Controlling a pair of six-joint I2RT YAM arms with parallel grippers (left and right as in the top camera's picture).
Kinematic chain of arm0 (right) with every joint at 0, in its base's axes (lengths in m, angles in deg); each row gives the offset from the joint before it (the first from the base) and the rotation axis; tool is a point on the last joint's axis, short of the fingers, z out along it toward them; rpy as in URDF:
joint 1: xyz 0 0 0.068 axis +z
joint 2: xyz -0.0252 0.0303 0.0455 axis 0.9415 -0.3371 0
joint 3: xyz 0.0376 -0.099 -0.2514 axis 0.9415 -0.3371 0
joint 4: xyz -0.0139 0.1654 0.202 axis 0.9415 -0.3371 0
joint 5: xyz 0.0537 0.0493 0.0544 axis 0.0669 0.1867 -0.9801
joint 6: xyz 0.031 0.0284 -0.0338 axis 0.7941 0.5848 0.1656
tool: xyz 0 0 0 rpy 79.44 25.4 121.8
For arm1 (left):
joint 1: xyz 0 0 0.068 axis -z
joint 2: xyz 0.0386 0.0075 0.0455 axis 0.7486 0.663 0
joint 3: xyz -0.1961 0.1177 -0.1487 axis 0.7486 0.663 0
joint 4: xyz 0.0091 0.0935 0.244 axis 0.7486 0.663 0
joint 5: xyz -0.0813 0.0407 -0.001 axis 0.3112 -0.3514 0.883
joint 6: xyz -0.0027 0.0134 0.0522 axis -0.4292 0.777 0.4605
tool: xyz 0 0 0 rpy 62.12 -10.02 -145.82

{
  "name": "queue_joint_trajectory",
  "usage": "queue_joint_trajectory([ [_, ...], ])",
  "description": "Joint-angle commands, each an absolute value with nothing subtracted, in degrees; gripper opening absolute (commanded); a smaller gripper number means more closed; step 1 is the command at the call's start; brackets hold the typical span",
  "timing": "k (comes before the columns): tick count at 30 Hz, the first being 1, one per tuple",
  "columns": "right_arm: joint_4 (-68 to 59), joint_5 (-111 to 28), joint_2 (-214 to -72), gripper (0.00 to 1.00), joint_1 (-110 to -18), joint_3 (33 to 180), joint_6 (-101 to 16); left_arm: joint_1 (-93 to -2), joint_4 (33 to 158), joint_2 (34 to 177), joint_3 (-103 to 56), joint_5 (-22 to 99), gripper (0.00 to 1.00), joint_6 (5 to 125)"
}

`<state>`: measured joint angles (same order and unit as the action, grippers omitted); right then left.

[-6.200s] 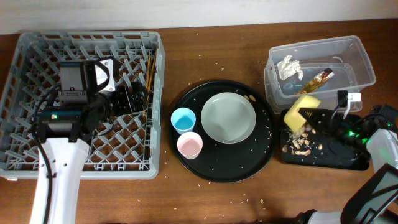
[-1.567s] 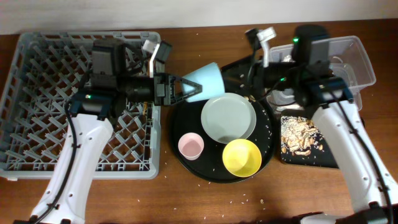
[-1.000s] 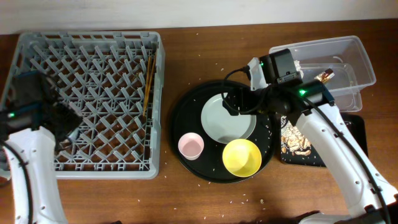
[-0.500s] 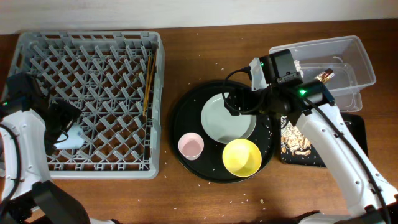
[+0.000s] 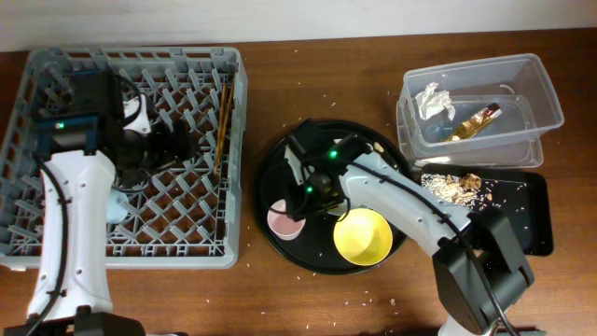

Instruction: Sort waste into correct bins and load items into the dishwasher rack

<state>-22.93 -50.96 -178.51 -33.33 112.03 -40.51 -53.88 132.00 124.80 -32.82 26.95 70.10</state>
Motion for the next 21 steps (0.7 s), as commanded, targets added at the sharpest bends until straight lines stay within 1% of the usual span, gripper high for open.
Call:
queue_joint_trajectory([
  [1, -22.73, -48.08, -179.58, 0.35, -32.76, 112.09, -40.82, -52.24, 132.30, 123.81, -33.78, 25.29, 0.99, 71.43],
  [2, -22.80, -45.43, -180.41, 0.26, -32.87, 112.09, -39.44, -52.26, 132.72, 123.81, -33.78, 25.33, 0.99, 71.41],
  [3, -22.78, -45.36, -180.74, 0.19, -32.91, 112.09, -39.36, -52.26, 132.70, 123.81, -33.78, 25.51, 0.99, 71.41],
  [4, -23.17, -45.58, -180.63, 0.04, -32.96, 112.18, -39.36, -52.26, 132.48, 123.81, -33.78, 26.38, 0.99, 71.41],
  [6, -24.59, -45.80, -179.52, 0.04, -33.90, 113.19, -39.42, -52.26, 131.67, 123.81, -33.78, 31.01, 0.99, 71.43],
  [8, -28.07, -52.29, -175.95, 0.04, -37.46, 117.80, -44.47, -52.26, 129.07, 123.81, -33.78, 39.97, 0.99, 71.45],
  [9, -30.10, -57.34, -173.64, 0.04, -40.30, 121.27, -48.14, -52.26, 127.17, 123.81, -33.78, 47.06, 0.99, 71.47],
  [11, -33.51, -72.10, -169.68, 0.04, -46.86, 128.09, -57.34, -52.26, 123.89, 123.81, -33.78, 61.46, 0.99, 71.47],
  [12, -33.99, -77.78, -168.59, 0.04, -49.02, 129.64, -60.16, -52.26, 122.88, 123.81, -33.78, 67.30, 0.99, 71.47],
  [13, -33.99, -87.11, -166.97, 0.04, -52.28, 130.89, -64.80, -52.22, 120.94, 123.81, -33.78, 76.74, 0.99, 71.45],
  [16, -33.97, -100.29, -166.16, 0.04, -55.82, 130.95, -70.17, -52.19, 117.42, 123.81, -33.78, 92.15, 0.99, 71.47],
  [17, -33.97, -100.86, -166.27, 0.04, -55.67, 130.95, -70.98, -51.84, 117.22, 123.81, -33.78, 94.90, 0.98, 71.47],
  [19, -33.33, -103.40, -166.25, 0.04, -55.54, 130.95, -71.62, -50.23, 117.24, 123.81, -33.78, 95.91, 0.97, 71.45],
  [21, -31.11, -104.12, -166.25, 0.04, -55.56, 130.95, -71.55, -45.83, 117.20, 123.81, -33.78, 97.22, 0.89, 71.47],
])
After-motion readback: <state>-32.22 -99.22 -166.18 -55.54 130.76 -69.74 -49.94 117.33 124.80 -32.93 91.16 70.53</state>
